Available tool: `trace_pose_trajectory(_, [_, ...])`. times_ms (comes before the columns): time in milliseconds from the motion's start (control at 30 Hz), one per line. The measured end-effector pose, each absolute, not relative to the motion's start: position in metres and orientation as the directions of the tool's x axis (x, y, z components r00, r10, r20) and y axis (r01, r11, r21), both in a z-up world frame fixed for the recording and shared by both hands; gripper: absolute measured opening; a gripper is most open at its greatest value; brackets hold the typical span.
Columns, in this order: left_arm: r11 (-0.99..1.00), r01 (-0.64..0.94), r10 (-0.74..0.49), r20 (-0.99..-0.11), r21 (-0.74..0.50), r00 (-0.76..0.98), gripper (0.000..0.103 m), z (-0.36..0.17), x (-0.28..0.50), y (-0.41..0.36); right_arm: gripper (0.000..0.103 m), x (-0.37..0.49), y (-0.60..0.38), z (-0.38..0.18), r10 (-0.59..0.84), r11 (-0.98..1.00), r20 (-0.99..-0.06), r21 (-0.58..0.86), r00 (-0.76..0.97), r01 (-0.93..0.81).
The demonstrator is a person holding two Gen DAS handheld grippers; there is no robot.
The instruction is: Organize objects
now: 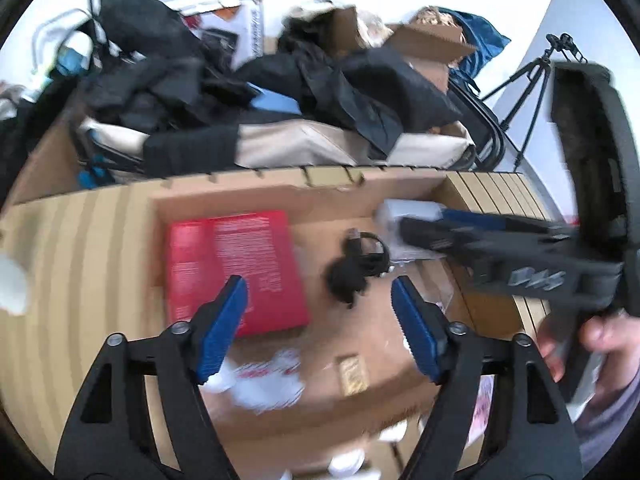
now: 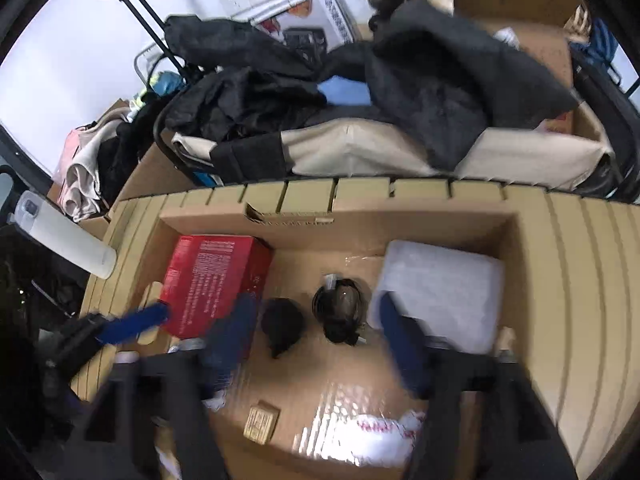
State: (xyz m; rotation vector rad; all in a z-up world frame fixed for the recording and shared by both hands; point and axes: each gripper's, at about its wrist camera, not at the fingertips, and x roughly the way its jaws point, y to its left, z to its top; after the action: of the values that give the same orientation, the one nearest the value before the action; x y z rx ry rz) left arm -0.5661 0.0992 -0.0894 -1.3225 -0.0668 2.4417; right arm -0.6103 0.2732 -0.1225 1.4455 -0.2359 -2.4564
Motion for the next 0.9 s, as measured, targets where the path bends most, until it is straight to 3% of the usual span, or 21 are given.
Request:
trace_pose_trajectory(67, [-0.948, -0.248, 0.300, -0.817, -0.199, -0.492, 0.089, -0.070, -0.555, 0.082, 0.074, -0.592, 0.279, -0.091, -0.296, -0.955, -0.818, 0.246, -0.492, 0.165])
trace_pose_trajectory(267, [-0.979, -0.167, 0.194, -0.814, -0.121, -0.548, 0.094, -0.001, -0.483, 0.031, 0.074, -0.509, 0.299, -0.001, -0.214, -0.972, -0.809, 0.121, -0.548, 0.201])
trace_pose_trajectory(533, [-0.985, -0.164, 0.151, -0.746, -0.056, -0.649, 0.103, 0.096, -0.361, 0.003, 0.080, -0.384, 0.335, 0.082, -0.232, -0.969, -0.756, 0.127, -0.612, 0.211])
trace_pose_trajectory(700, [-0.978, -0.200, 0.184, -0.699, -0.059, -0.692, 0.103, 0.123, -0.287, -0.003, 0.080, -0.297, 0.342, 0.104, -0.235, -0.965, -0.715, 0.094, -0.658, 0.243])
trace_pose_trajectory(900, [-0.965, -0.259, 0.224, -0.675, -0.050, -0.703, 0.103, 0.101, -0.200, -0.009, 0.080, -0.187, 0.341, 0.088, -0.266, -0.954, -0.667, 0.077, -0.696, 0.291])
